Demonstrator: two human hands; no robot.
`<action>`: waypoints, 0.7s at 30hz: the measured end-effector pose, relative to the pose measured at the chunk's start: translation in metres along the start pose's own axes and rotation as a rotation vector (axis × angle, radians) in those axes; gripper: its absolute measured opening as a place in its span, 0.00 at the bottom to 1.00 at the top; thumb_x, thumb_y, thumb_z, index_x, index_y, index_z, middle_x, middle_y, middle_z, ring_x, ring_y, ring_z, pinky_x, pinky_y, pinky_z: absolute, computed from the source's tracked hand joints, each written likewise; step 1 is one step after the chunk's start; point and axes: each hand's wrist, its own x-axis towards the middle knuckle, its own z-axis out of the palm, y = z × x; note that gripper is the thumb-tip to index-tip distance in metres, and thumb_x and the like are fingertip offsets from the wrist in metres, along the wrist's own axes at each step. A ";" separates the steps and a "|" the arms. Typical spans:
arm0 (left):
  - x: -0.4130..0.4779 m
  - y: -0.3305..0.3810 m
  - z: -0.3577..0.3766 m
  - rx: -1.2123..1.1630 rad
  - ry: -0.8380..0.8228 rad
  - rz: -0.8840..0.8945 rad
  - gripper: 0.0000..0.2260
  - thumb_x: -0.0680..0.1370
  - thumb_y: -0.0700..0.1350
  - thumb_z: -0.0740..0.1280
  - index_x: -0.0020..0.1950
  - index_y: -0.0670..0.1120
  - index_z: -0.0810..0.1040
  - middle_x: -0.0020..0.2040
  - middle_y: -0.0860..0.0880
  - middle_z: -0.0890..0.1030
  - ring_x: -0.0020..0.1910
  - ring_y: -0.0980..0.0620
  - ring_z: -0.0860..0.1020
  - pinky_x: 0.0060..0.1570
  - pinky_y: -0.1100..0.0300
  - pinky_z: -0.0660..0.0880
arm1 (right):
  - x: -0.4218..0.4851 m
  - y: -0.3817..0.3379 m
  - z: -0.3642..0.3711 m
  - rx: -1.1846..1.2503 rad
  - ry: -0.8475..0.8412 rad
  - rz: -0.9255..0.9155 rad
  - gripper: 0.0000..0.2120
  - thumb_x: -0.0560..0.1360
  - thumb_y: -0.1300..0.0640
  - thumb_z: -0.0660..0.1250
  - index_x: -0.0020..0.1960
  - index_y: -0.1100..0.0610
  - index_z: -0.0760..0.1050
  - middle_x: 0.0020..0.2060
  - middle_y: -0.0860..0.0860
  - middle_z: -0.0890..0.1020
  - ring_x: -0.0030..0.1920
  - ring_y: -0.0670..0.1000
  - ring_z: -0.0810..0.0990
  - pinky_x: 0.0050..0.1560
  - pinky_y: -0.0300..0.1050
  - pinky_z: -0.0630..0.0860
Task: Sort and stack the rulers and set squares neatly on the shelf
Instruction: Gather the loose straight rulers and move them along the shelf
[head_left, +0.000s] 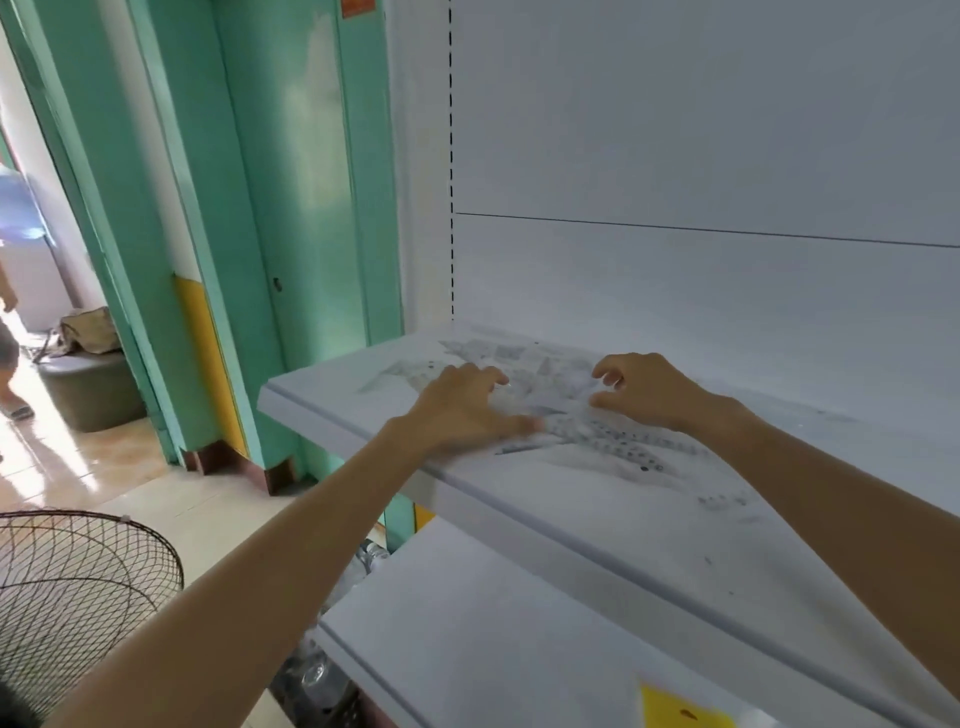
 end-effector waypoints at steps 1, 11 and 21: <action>0.003 0.000 0.000 -0.002 -0.013 0.011 0.38 0.63 0.71 0.66 0.65 0.49 0.72 0.61 0.48 0.75 0.59 0.48 0.73 0.53 0.58 0.69 | 0.002 -0.001 0.003 -0.002 0.013 0.003 0.19 0.75 0.52 0.66 0.63 0.59 0.72 0.58 0.55 0.77 0.57 0.52 0.76 0.53 0.40 0.68; 0.022 -0.024 -0.019 -0.147 -0.070 0.119 0.19 0.74 0.47 0.69 0.63 0.42 0.75 0.62 0.45 0.77 0.55 0.50 0.76 0.51 0.65 0.68 | 0.016 -0.012 0.020 -0.161 0.104 0.040 0.13 0.78 0.58 0.60 0.59 0.62 0.76 0.55 0.57 0.78 0.54 0.56 0.77 0.53 0.43 0.70; 0.021 -0.041 -0.033 0.150 -0.129 0.266 0.16 0.81 0.41 0.56 0.68 0.41 0.65 0.61 0.40 0.67 0.54 0.43 0.72 0.48 0.58 0.68 | 0.020 -0.033 0.022 -0.515 0.198 0.138 0.11 0.78 0.63 0.53 0.47 0.61 0.74 0.43 0.56 0.79 0.41 0.56 0.77 0.39 0.44 0.69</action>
